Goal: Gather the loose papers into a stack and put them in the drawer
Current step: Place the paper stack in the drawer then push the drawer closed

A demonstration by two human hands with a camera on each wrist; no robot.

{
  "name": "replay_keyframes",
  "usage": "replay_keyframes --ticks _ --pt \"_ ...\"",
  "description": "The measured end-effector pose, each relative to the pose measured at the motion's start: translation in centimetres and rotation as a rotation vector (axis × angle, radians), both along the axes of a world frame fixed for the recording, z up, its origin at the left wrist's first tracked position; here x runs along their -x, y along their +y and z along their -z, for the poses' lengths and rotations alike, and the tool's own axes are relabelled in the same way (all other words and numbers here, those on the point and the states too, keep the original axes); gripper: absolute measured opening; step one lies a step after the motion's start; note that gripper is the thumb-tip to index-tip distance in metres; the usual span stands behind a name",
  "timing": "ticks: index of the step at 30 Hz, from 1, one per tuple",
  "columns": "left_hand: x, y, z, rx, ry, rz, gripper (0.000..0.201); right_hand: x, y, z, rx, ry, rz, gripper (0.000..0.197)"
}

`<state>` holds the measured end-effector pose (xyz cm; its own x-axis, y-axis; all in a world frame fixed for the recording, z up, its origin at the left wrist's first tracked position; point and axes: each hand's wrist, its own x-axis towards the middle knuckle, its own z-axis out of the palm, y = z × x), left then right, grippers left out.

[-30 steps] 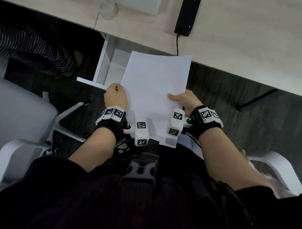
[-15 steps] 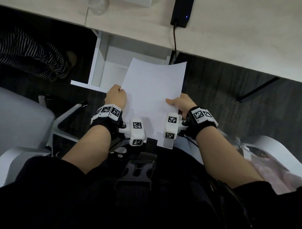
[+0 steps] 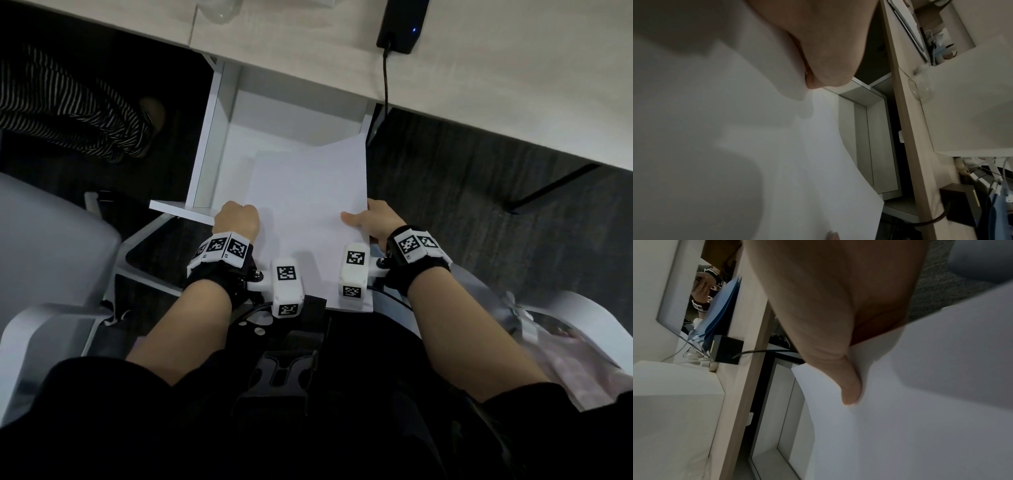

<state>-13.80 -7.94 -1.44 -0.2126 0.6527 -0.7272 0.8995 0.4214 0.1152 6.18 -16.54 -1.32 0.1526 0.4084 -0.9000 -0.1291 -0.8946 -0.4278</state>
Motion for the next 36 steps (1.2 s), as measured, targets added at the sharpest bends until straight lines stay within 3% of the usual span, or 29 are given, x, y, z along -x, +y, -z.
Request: replay_keyframes --ticks 8,15,25,32,34,36 --pt "1.1 0.7 0.6 0.048 -0.013 -0.024 0.039 1.1 0.3 1.5 0.065 -0.007 -0.052 0.038" --pt "-0.3 3.3 0.9 -0.215 -0.158 -0.038 0.032 0.4 2.5 1.6 -0.048 -0.062 0.095 0.037" --pt "-1.6 6.7 2.9 -0.368 -0.359 -0.075 0.027 0.0 5.8 2.2 -0.137 -0.169 0.154 0.034" --pt "-1.6 8.7 5.4 -0.431 -0.399 -0.1 0.028 0.8 8.0 4.7 -0.135 -0.3 0.146 0.022" --pt "-1.4 9.2 6.4 -0.411 -0.424 -0.101 0.028 1.1 8.3 5.1 -0.126 -0.317 0.133 0.007" --pt "-1.3 9.4 7.5 -0.392 -0.458 -0.104 0.027 1.4 8.5 5.3 -0.11 -0.315 0.121 0.025"
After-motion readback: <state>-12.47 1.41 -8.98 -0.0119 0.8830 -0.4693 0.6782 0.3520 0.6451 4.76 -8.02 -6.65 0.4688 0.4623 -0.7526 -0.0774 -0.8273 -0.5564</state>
